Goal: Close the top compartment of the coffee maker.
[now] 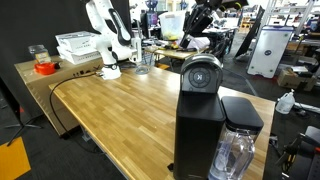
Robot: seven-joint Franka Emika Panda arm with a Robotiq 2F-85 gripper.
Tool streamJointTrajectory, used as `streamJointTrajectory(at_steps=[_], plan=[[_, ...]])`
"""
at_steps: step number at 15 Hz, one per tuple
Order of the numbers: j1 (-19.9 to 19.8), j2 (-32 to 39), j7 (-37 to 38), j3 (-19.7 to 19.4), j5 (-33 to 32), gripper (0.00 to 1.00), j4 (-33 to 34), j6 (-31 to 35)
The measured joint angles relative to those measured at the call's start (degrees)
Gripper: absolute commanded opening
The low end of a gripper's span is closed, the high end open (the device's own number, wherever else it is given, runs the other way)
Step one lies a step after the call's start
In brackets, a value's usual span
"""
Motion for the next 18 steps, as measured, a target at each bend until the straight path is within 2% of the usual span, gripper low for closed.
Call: streamJointTrajectory(at_steps=[9, 18], plan=[[1.9, -0.1, -4.8, 1.5, 2.7, 0.0, 0.2, -7.2], [2.1, -0.1, -6.2, 2.0, 2.7, 0.0, 0.3, -9.9]])
